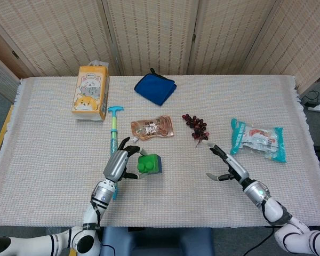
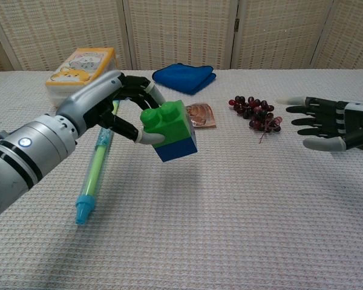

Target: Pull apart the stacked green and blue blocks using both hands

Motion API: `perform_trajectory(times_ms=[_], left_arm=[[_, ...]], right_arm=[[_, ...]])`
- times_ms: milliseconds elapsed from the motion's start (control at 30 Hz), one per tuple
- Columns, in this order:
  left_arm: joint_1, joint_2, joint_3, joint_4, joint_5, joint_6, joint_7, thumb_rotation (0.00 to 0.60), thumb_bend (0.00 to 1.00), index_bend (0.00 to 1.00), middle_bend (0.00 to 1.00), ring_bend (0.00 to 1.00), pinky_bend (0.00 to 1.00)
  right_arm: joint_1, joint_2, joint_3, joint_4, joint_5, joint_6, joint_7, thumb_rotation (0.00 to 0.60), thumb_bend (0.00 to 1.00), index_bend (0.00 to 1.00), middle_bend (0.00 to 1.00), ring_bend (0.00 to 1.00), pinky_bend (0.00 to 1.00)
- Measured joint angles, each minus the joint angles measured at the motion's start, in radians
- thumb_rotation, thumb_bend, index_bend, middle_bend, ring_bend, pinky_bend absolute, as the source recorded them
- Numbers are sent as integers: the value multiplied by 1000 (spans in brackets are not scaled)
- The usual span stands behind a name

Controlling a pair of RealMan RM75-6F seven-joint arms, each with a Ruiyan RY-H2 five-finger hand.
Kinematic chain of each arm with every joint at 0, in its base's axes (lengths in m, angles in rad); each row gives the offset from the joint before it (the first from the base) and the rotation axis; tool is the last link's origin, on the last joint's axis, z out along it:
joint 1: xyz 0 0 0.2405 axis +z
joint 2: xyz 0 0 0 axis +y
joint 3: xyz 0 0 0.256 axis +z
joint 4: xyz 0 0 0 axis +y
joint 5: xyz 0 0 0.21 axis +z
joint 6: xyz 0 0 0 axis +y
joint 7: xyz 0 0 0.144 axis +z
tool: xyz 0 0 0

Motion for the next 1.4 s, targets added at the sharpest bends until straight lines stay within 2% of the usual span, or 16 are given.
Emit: perform_trajectory(times_ms=[167, 300, 533, 1067, 1300, 1400], left_arm=[[-9, 16, -15, -8, 0, 0, -12, 600, 403, 677, 880, 353, 0], [-13, 24, -25, -21, -10, 3, -10, 600, 403, 671, 880, 352, 0], [-12, 36, -18, -60, -19, 10, 13, 600, 401, 668, 880, 352, 0], [-17, 57, -4, -78, -33, -8, -1, 600, 398, 658, 880, 347, 0], [-24, 54, -3, -74, -30, -10, -17, 600, 398, 657, 880, 347, 0], [-26, 56, -2, -76, -35, -16, -21, 600, 398, 655, 880, 345, 0]], right_arm=[[104, -80, -26, 81, -49, -47, 284, 600, 340, 0, 0, 0, 0], [173, -151, -41, 149, -73, -56, 367, 600, 341, 0, 0, 0, 0], [234, -186, -58, 146, -86, -60, 386, 600, 340, 0, 0, 0, 0], [293, -179, -29, 89, -12, -86, 287, 600, 340, 1, 0, 0, 0], [313, -197, -19, 76, 16, -110, 262, 600, 341, 47, 0, 9, 0], [323, -204, -13, 76, 23, -117, 257, 600, 341, 98, 4, 20, 0]])
